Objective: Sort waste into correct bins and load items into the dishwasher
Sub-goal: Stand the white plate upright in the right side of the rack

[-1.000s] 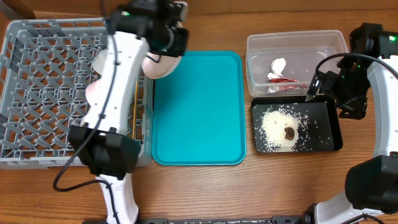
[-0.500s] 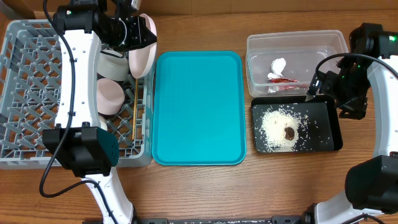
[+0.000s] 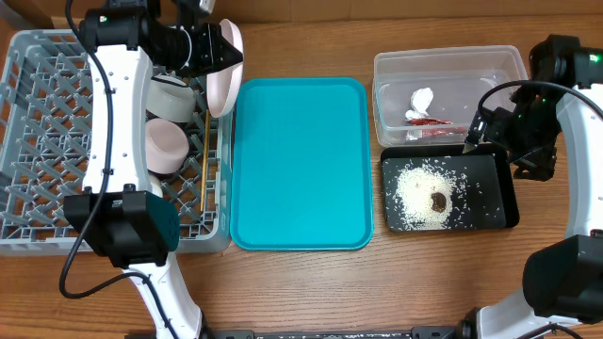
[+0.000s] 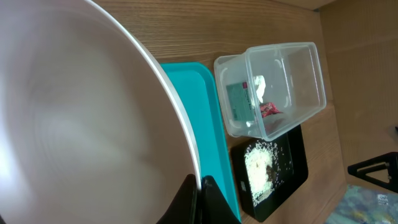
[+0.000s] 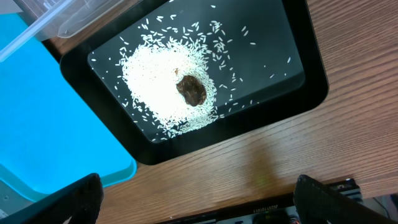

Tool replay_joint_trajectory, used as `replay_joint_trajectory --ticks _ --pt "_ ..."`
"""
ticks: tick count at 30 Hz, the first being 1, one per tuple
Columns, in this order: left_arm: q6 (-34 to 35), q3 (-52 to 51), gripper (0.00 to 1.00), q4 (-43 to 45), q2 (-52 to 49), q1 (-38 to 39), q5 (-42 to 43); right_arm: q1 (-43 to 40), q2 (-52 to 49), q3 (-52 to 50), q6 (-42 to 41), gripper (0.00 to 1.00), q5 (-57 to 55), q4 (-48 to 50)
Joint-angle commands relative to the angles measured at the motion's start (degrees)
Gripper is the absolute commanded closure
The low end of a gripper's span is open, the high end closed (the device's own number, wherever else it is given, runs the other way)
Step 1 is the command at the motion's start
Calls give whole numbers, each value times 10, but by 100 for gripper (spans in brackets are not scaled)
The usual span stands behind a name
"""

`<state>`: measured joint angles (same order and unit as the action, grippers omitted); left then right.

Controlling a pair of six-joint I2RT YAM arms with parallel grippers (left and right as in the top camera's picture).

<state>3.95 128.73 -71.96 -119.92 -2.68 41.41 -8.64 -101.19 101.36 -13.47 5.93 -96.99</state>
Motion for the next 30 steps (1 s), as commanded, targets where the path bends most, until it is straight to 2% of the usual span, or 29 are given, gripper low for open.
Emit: replay_joint_trajectory --ticks 1,16,22,23,25,26,30 --pt "-8 -4 96 4 -7 -4 14 -2 18 15 0 0 -3 2" --pt "-7 -70 96 30 -7 -26 -3 -2 18 15 0 0 -3 2" --pt "-7 -77 96 19 -7 -45 -56 -2 18 15 0 0 -3 2" --pt "-7 -77 90 17 -7 -49 -60 -2 18 15 0 0 -3 2" --pt "-8 -77 63 14 -7 -56 -61 -2 18 15 0 0 -3 2" --pt "-8 -77 55 12 -7 -60 -60 -2 18 15 0 0 -3 2" --pt "-8 -77 37 1 -7 -75 -61 -2 18 15 0 0 -3 2"
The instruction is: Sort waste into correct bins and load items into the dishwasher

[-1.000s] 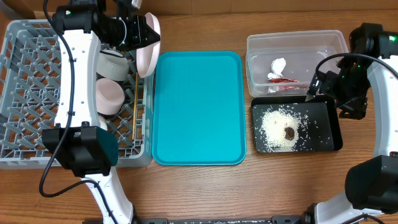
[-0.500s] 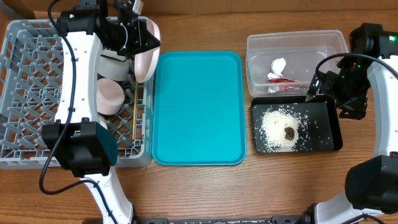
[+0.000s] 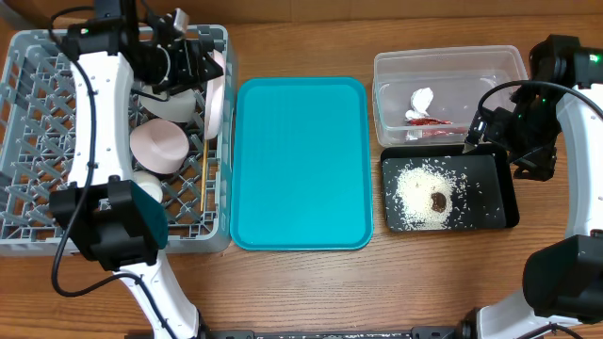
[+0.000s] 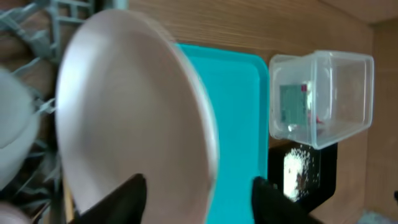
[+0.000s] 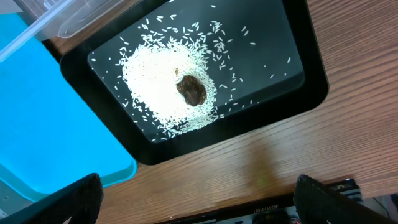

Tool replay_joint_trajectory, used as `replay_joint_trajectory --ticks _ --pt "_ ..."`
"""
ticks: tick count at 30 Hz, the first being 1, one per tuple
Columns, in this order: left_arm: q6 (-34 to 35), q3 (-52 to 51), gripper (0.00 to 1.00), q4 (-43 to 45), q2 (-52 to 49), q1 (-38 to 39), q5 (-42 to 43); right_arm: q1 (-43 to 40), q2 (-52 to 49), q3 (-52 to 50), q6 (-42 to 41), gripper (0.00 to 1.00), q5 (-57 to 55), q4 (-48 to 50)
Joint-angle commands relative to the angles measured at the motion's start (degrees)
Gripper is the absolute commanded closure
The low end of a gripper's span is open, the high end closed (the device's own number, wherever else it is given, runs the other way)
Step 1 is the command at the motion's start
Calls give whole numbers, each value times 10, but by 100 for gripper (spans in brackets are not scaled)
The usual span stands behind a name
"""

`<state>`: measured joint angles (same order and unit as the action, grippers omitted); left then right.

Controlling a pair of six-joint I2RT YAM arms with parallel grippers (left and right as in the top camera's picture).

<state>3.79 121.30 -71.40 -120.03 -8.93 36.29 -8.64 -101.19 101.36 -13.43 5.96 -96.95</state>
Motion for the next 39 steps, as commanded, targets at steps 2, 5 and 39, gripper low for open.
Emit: replay_joint_trajectory --ticks 2,5,39 --pt "-9 -2 28 -11 -6 -18 -9 -2 18 15 0 0 -3 2" --pt "-8 0 17 -20 3 -32 -9 -2 18 15 0 0 -3 2" --pt "65 -34 0 -254 116 36 -290 164 16 15 92 0 54 190"
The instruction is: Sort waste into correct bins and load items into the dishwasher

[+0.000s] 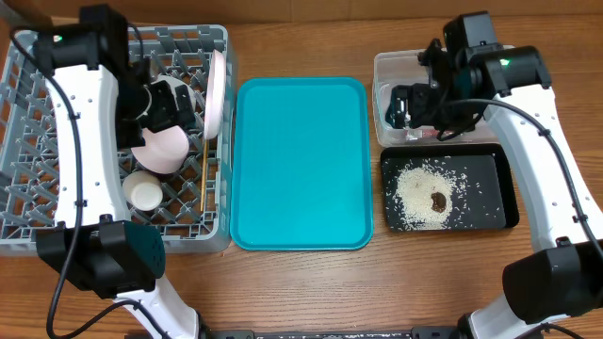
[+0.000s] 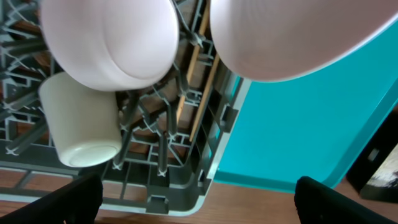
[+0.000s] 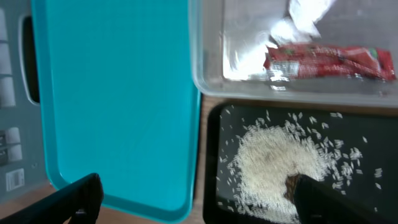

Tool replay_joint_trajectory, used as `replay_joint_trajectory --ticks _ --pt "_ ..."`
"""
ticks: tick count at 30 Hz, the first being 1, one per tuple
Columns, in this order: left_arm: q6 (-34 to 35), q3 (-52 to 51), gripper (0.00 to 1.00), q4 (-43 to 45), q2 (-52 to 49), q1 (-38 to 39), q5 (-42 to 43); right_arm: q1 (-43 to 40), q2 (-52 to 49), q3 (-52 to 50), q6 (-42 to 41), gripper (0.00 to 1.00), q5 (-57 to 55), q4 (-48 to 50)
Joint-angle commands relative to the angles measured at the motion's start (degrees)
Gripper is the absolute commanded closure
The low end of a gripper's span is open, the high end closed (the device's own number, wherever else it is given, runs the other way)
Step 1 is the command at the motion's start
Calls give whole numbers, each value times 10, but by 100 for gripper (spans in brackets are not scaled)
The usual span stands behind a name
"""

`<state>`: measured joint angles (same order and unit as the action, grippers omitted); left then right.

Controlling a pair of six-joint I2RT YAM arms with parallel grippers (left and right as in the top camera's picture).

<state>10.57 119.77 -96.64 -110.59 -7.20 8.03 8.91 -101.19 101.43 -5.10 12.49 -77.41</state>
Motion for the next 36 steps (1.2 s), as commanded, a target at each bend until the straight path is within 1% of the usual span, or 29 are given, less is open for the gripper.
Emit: replay_joint_trajectory --ticks 1,4,8,13,16,23,26,28,30,36 --pt "-3 -36 0 -2 32 27 -11 -16 18 14 9 0 -12 -15" --pt "-2 -80 0 -2 58 42 -28 -22 25 13 9 0 -17 -32" --pt "28 -151 0 1 110 54 -86 -22 53 0 9 0 -27 -30" --pt "28 -252 0 59 211 56 -91 -22 120 -57 9 0 -35 9" --pt "28 -319 0 113 289 57 -91 -22 177 -115 9 0 -35 53" --pt "12 -476 0 238 486 58 -91 -22 356 -310 9 0 -35 195" --pt "13 -532 0 278 555 58 -90 -22 427 -383 9 0 -35 239" --pt "19 -558 0 296 586 58 -90 -22 459 -409 9 0 -35 244" --pt "19 -575 0 309 607 58 -88 -22 478 -421 9 0 -35 228" --pt "19 -582 0 322 607 58 -89 -22 479 -421 9 0 -35 181"
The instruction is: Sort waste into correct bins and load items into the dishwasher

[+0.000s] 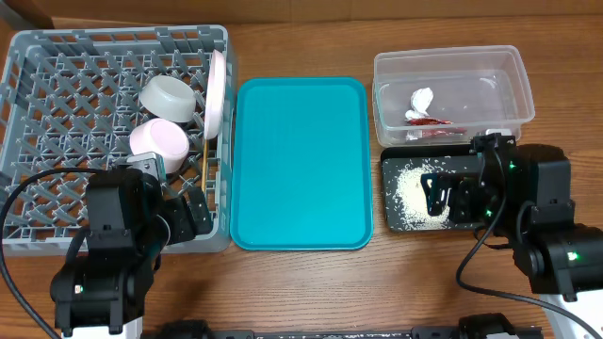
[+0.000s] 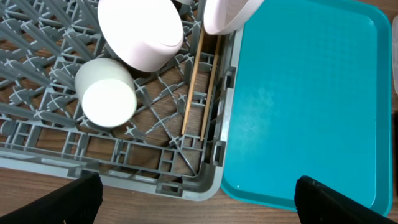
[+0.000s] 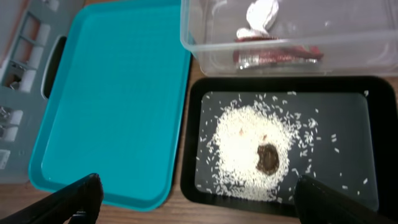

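The grey dish rack (image 1: 57, 85) holds a pink plate (image 1: 217, 89) on edge at its right side, a grey-white bowl (image 1: 168, 94), a pink bowl (image 1: 158, 139), a white cup (image 2: 109, 99) and wooden chopsticks (image 2: 193, 87). My left gripper (image 1: 179, 221) hangs open and empty over the rack's near right corner. The clear bin (image 1: 509, 71) contains white paper (image 1: 420, 97) and a red wrapper (image 1: 429, 121). The black bin (image 3: 373, 124) holds rice (image 3: 242, 149) and a brown lump (image 3: 268, 158). Above it my right gripper (image 1: 448, 198) is open and empty.
A teal tray (image 1: 301, 160) with nothing on it lies between the rack and the two bins. Wooden tabletop (image 1: 311, 282) runs along the near edge, where both arm bases stand.
My left arm was reaching over the bowls in the rack and my right arm over the clear bin. Both now sit drawn back toward the table's near edge, grippers open.
My left gripper held the pink plate above the rack's right edge. Then the plate stood in the rack with the fingers apart around it. Then the left gripper was over the bowls and the right had moved over the clear bin. Both arms are now pulled back.
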Tool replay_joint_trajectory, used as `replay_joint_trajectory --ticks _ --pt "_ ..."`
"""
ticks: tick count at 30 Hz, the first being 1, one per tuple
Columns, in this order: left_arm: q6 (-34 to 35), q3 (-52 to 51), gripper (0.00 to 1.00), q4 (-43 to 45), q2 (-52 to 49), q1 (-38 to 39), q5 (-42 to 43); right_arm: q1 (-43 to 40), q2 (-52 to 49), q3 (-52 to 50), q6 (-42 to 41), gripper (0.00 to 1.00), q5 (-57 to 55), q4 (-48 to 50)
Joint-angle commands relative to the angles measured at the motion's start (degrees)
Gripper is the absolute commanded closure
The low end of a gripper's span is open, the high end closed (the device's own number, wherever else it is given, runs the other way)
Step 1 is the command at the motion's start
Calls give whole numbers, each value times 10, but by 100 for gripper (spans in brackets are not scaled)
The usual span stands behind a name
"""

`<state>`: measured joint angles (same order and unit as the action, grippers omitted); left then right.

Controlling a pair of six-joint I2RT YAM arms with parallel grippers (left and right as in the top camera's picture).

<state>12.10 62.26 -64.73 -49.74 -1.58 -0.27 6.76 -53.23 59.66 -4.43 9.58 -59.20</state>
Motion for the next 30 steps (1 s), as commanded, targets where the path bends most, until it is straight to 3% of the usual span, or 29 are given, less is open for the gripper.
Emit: replay_joint_trajectory --ticks 1,19,30 --pt "4 -7 0 3 -5 2 -5 -1 -4 -3 2 0 -6 -1" --pt "3 -7 0 3 -74 2 -5 -1 -81 -5 2 0 -6 1" --pt "4 -7 0 3 -140 2 -5 -1 11 -5 2 0 -10 -2"
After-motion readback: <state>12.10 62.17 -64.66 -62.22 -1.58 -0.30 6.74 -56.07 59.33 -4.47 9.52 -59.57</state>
